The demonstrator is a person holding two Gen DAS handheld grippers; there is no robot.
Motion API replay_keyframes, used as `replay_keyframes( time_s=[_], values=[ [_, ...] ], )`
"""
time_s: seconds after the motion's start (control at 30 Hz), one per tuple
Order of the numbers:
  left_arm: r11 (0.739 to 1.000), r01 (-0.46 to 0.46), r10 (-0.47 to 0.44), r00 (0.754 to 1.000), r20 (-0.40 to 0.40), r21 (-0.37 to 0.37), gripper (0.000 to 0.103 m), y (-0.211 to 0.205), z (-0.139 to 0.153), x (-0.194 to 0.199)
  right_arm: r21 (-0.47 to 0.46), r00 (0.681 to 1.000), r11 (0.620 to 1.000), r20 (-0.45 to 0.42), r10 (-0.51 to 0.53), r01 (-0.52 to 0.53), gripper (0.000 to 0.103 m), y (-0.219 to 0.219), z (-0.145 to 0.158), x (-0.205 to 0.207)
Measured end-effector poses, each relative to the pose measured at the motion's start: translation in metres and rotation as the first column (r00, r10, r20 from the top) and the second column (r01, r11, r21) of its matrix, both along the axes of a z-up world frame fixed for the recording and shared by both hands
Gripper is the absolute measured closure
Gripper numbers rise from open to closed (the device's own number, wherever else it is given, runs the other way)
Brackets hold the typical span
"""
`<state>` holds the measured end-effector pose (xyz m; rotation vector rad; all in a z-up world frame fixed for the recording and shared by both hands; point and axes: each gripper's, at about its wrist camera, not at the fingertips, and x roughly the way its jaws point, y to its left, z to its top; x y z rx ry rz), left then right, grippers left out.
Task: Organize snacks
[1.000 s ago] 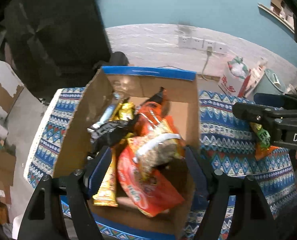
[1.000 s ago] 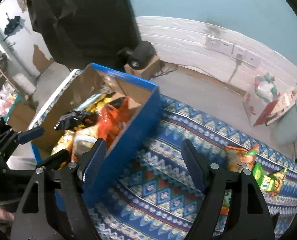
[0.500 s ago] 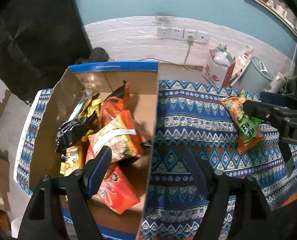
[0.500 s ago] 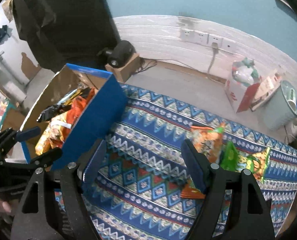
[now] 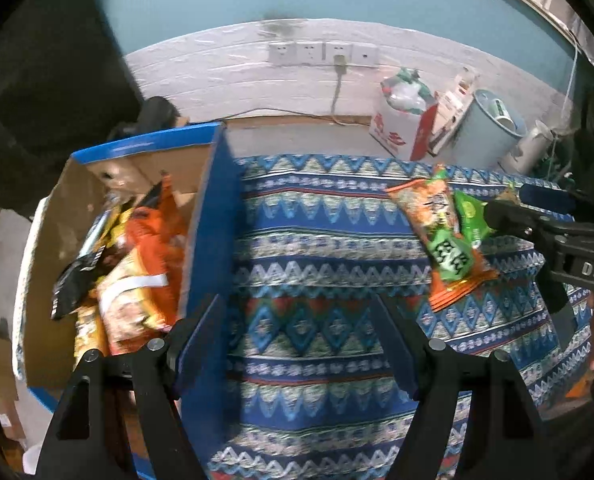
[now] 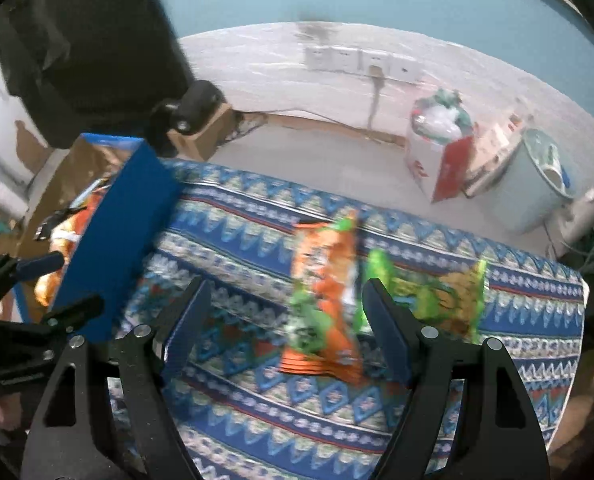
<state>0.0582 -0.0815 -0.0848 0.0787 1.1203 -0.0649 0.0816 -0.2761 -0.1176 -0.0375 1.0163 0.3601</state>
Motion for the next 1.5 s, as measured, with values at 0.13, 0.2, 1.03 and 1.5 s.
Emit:
replay_keyframes(
  time_s=[0.13, 0.2, 1.03, 1.5],
  values=[
    [0.999, 0.044, -0.044, 0.999, 0.004, 0.019, 0.026, -0.028, -0.002, 0.010, -0.025, 0.999, 0.999, -0.034, -0.026, 0.025, 0.025, -0.026, -0.008, 0.015],
    [0.998, 0.061, -0.061, 0.998, 0.003, 0.024, 0.026, -0.042, -0.004, 0.016, -0.068, 0.999, 0.998, -0.038, -0.019, 0.016, 0.025, -0.034, -0.011, 0.023],
    [0.994, 0.056, -0.067, 0.991, -0.119, -0.094, 0.025, -0.103, -0.064, 0.076, -0.128, 0.980, 0.991, -0.197, 0.022, -0.048, 0.025, -0.095, -0.089, 0.052],
    [0.989, 0.027, -0.057, 0.978, -0.201, -0.146, 0.022, -0.130, -0.104, 0.097, -0.258, 0.987, 0.964, -0.156, 0.024, -0.064, 0.051, -0.087, -0.123, 0.046]
  ],
)
